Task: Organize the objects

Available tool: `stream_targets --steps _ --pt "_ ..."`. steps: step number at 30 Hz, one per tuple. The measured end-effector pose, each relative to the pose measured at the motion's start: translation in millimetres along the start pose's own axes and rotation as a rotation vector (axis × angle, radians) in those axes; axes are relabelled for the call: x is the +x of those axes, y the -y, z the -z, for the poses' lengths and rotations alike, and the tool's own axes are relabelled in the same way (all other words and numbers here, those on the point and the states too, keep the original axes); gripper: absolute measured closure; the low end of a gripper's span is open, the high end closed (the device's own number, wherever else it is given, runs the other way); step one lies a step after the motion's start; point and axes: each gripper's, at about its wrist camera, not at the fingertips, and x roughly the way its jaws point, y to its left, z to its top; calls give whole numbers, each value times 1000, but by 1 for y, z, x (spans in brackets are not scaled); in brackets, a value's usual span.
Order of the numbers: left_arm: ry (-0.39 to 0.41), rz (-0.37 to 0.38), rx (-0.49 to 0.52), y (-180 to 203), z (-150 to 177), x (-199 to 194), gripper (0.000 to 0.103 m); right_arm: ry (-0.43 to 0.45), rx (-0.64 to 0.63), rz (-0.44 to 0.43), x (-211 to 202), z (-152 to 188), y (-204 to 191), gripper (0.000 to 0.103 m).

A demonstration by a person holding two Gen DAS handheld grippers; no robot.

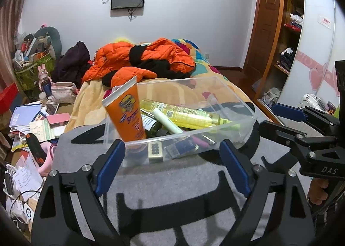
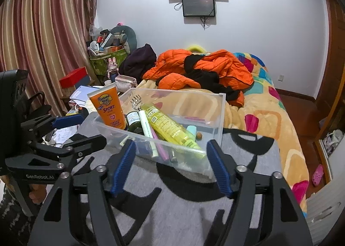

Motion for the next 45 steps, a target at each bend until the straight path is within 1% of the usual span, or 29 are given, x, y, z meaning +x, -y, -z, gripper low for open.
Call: stream_targets --steps 2,12,22,37,45 --pt "4 -7 -1 -1 4 -2 12 6 7 7 0 5 0 28" --pt "14 6 -2 4 18 -5 12 -19 20 11 4 19 -2 28" --pt "13 17 -18 5 21 -7 11 -26 21 3 2 21 -3 28" --pt "29 22 7 12 22 -11 9 -23 11 -2 -2 22 -10 27" --pt "31 24 5 12 22 -13 9 -23 11 -2 -2 22 -10 27"
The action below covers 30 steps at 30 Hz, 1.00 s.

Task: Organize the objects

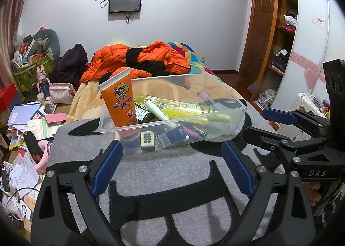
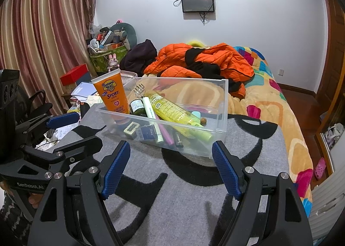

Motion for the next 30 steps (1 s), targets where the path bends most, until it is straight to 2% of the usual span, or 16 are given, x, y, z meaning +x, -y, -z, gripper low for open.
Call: stream_targets --steps 30 --pt "-20 12 0 1 2 1 9 3 0 -2 -2 -2 -2 27"
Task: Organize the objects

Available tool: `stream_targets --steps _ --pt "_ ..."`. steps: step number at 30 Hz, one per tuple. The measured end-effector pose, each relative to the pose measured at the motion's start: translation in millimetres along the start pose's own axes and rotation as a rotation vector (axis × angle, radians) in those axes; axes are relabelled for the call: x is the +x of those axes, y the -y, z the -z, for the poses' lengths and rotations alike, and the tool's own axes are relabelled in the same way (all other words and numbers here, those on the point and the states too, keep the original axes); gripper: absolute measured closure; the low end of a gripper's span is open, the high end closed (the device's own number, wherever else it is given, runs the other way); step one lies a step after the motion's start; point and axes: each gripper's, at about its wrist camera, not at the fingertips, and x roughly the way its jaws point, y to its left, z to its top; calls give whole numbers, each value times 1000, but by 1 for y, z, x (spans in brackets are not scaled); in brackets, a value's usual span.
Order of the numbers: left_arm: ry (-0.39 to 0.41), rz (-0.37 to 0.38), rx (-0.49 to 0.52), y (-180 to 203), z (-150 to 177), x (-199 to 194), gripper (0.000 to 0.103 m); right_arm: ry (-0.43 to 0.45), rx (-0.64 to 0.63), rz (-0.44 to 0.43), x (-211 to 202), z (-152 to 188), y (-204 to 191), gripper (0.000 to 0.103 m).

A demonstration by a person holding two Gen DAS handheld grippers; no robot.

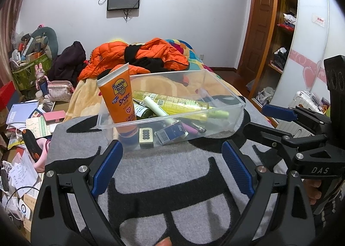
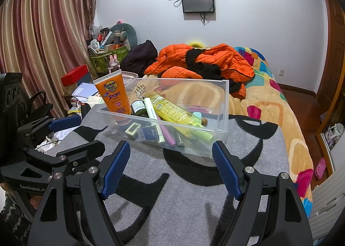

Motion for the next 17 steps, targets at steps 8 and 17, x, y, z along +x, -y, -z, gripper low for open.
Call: stream_targets --steps 8,17 --pt "2 2 1 0 0 -1 9 2 0 1 0 0 0 23" --pt "-3 9 -5 1 0 -1 9 4 3 1 -1 0 -1 22"
